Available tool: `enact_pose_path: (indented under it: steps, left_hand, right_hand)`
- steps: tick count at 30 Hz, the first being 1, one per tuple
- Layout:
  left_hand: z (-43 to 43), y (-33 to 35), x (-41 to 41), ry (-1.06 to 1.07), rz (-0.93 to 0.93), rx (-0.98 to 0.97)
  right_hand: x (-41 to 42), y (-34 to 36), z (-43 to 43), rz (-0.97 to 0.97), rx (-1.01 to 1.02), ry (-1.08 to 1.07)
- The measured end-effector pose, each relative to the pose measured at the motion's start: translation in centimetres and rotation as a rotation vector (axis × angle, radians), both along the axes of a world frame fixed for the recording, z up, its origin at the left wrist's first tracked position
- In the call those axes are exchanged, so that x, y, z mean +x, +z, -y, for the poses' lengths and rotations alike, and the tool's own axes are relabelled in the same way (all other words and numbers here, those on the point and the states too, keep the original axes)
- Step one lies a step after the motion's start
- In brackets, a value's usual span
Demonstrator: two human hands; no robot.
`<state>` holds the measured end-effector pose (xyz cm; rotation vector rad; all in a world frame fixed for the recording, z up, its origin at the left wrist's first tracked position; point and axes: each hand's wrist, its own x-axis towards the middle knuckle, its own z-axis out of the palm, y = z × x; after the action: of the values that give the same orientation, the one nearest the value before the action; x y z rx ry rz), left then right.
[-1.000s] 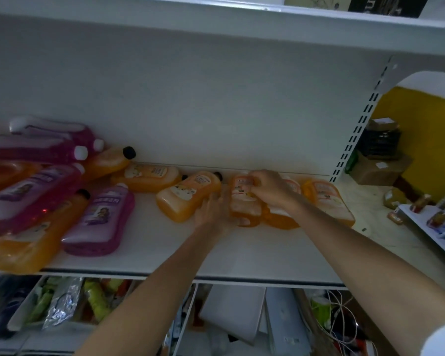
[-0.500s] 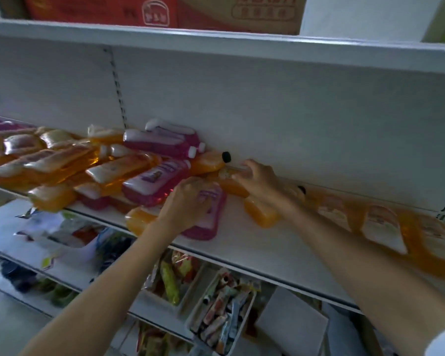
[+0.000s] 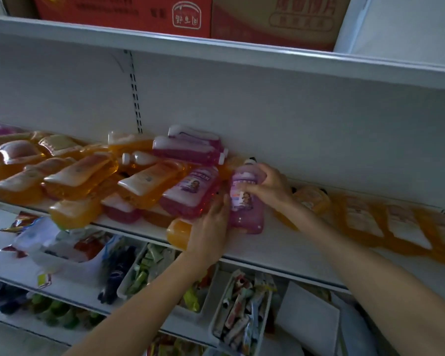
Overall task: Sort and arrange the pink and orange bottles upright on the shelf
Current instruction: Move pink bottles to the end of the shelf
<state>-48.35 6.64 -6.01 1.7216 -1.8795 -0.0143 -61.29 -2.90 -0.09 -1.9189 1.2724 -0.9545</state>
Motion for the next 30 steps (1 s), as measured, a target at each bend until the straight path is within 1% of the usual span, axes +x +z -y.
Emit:
enact_pose_path:
  steps: [2,3,5,8,11,13,16,18,20,23,25,27,30]
  left_hand:
    - [0.0,1.3,0.1,-0.110,-0.224,-0.064]
    - [-0.1,2.0,0.2,-0.149,-0.306,-0.106]
    - [-0.7,3.3,1.0,-0.189,-0.411,-0.189]
    - [-2.2,4.9,4.8,-0.221,-0.494,-0.233]
    - [-3.8,5.9,10.6,-0.248,-0.464,-0.236]
    - [-5.0,5.7,14.4,-0.232,-0.436,-0.231]
    - [-6.5,4.7,20.3,-0.111,-0.406,-0.247]
    - [-7.3,4.2,23.9,-0.024,-0.434,-0.257]
    - [-8.0,4.1,26.9,0.055,-0.476,-0.295]
    - [-8.4,3.7,31.4,0.140,-0.424,-0.350]
    - [-8.4,3.5,34.5,0.218,-0.418,-0.341]
    - [-8.0,3.3,37.8,0.278,-0.471,-0.328]
    - [-6.3,3.4,42.5,0.305,-0.526,-0.311]
  right_hand:
    - [0.2,2.5,-0.9,0.044,-0.127,-0.054]
    - [0.5,3.3,-1.3,0.101,-0.169,-0.089]
    - [1.7,4.8,-2.2,0.224,-0.229,-0.122]
    - [5.2,5.6,-3.6,0.309,-0.275,-0.119]
    - [10.2,5.3,-4.8,0.366,-0.244,-0.074]
    - [14.1,5.1,-5.4,0.358,-0.227,-0.029]
    - [20.4,5.1,-6.0,0.279,-0.208,0.071]
    - [24.1,5.3,-6.0,0.220,-0.178,0.134]
    - [27.7,5.5,-5.6,0.113,-0.186,0.180]
    - [33.4,5.7,-4.7,-0.036,-0.155,0.271]
    - [37.3,5.7,-3.9,-0.081,-0.117,0.384]
    - [41.2,5.6,-2.8,-0.115,-0.101,0.489]
    - [46.7,5.2,0.1,-0.095,-0.057,0.570]
